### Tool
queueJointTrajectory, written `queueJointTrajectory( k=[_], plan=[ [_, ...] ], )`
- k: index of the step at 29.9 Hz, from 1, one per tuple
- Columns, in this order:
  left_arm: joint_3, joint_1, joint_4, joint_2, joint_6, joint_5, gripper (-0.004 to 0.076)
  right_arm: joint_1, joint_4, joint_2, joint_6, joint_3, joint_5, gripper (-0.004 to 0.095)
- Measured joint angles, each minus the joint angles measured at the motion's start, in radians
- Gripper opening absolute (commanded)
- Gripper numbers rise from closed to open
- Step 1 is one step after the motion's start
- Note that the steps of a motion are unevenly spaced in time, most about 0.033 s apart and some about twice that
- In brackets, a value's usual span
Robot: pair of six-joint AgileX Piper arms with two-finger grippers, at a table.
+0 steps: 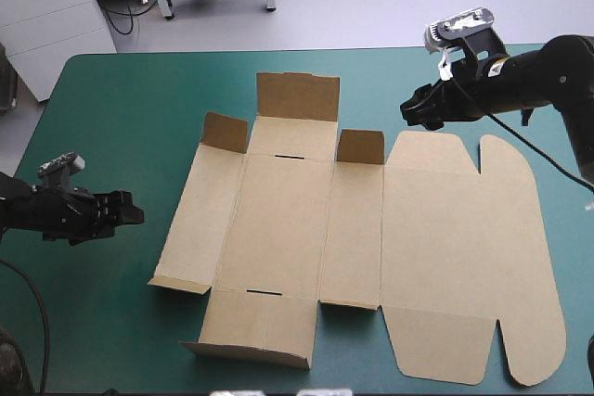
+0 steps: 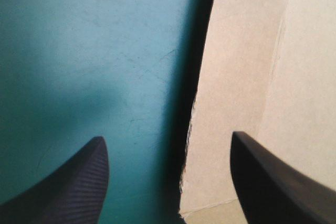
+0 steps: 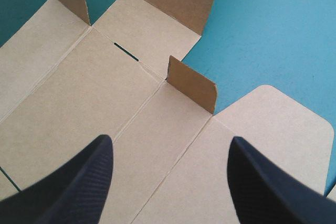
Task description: Fold the box
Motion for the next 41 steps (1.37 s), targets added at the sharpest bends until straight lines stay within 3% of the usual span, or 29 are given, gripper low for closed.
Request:
queueJointTrajectory(
  k=[9, 19, 34, 37, 41],
  plan=[
    [-0.001, 0.000, -0.154, 0.166, 0.183, 0.049, 0.0475, 0.000, 0.000, 0.000, 0.000, 0.000, 0.000, 0.0586],
    [-0.001, -0.012, -0.166, 0.285, 0.207, 0.044, 0.0473, 0.000, -0.026, 0.000, 0.000, 0.000, 0.000, 0.0586],
    [-0.022, -0.278, -0.209, 0.336, 0.209, 0.068, 0.0465, 0.000, -0.027, 0.000, 0.000, 0.000, 0.000, 0.0575],
    [-0.022, -0.328, -0.223, 0.339, 0.209, 0.066, 0.0411, 0.000, -0.027, 0.000, 0.000, 0.000, 0.000, 0.0558],
    [-0.024, -0.371, -0.222, 0.348, 0.195, 0.057, 0.0220, 0.000, -0.027, 0.000, 0.000, 0.000, 0.000, 0.0526]
  ],
)
